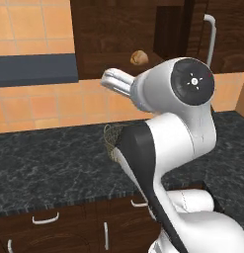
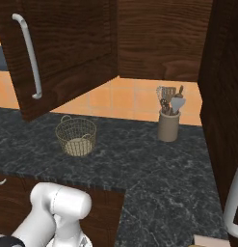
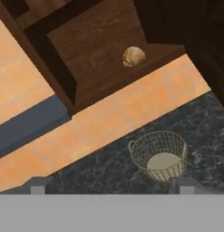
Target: Open the cabinet, pick up the bread from the cabinet and place it in the basket. Then move the basket to the dining counter.
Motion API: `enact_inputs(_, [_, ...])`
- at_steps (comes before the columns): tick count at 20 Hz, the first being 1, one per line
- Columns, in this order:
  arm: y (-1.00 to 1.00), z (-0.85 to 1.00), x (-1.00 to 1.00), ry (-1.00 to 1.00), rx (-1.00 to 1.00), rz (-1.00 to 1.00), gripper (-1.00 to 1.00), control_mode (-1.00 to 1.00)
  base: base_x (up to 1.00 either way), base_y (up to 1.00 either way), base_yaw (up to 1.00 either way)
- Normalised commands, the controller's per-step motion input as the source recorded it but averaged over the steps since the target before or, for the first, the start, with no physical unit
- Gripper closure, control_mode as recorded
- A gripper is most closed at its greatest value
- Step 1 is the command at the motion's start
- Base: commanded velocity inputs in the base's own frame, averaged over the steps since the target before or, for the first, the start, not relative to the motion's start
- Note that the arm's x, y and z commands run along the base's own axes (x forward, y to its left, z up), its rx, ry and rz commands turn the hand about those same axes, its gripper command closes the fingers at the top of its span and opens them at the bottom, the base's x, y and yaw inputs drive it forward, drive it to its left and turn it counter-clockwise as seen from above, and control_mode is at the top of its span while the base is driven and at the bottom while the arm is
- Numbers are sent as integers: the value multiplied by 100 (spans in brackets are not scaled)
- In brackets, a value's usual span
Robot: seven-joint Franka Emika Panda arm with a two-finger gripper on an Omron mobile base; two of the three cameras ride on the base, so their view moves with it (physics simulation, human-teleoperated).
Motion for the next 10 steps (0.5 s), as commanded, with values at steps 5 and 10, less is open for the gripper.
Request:
enact_inputs(5, [0,-38,75,-40,32,-55,-100,-100,0,0,0])
enact_inputs(10, [0,-15,39,-32,40,-70,-100,-100,0,0,0])
